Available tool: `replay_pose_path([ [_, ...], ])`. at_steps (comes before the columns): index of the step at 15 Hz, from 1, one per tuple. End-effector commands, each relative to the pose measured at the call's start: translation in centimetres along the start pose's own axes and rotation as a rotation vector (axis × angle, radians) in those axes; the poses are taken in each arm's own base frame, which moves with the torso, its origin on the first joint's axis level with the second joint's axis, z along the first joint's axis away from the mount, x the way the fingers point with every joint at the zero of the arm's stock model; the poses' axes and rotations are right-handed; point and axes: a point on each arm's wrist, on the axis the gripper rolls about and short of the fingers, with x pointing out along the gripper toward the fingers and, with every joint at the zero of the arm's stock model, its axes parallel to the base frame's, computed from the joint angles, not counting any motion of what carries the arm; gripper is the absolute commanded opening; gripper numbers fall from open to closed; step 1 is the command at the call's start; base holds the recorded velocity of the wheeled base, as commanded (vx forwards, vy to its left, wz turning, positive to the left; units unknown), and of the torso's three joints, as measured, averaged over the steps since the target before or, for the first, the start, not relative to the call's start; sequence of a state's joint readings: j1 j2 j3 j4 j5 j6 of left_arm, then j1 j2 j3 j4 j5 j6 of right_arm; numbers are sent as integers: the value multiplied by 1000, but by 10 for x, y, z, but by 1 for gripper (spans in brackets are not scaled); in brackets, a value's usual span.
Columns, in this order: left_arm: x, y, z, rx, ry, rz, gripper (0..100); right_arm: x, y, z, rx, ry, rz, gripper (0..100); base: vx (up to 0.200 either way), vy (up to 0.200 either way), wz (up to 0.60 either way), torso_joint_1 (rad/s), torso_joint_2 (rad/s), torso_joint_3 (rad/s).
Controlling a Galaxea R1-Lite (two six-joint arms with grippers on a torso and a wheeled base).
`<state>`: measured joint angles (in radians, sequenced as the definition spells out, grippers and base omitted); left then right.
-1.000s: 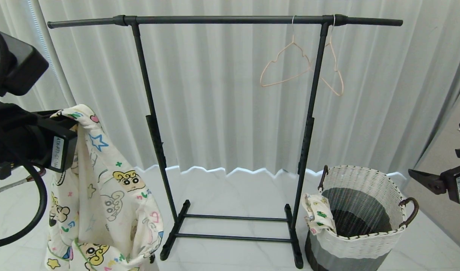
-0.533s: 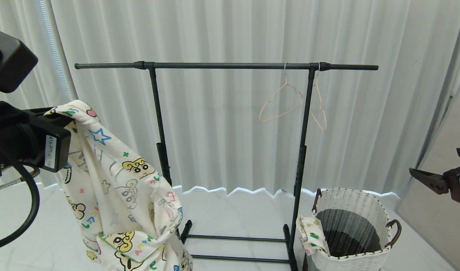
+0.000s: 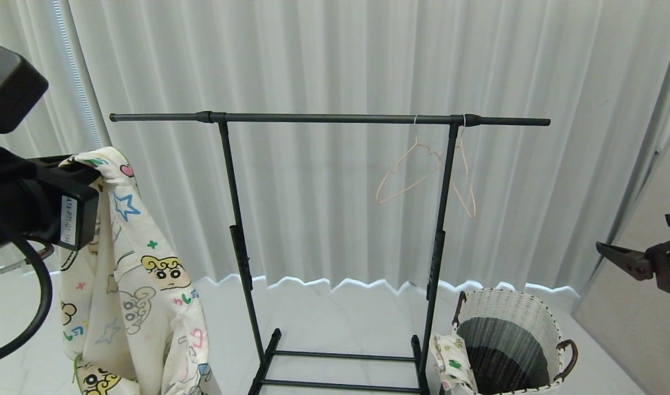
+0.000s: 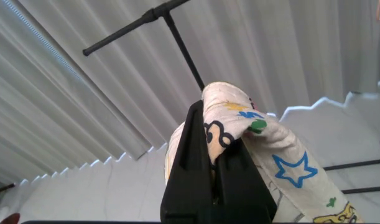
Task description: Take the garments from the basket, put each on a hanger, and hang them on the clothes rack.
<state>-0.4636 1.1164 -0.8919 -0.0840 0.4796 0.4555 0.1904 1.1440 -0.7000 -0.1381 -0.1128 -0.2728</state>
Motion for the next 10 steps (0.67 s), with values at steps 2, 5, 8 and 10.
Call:
replay_pose_path([
  [2,-1,0,0,0,-8,-9,0,2,1,1,1,-17,2,100,0,0,0,254,-503,-251],
  [5,-1,0,0,1,-9,-10,0,2,1,0,4,-17,2,100,0,0,0,271,-525,-263],
  [8,-1,0,0,9,-8,-9,0,2,1,1,11,-33,-2,100,0,0,0,232,-458,-227],
  [10,-1,1,1,7,-9,-8,0,1,1,2,14,-47,-6,100,100,0,0,78,-137,-73],
])
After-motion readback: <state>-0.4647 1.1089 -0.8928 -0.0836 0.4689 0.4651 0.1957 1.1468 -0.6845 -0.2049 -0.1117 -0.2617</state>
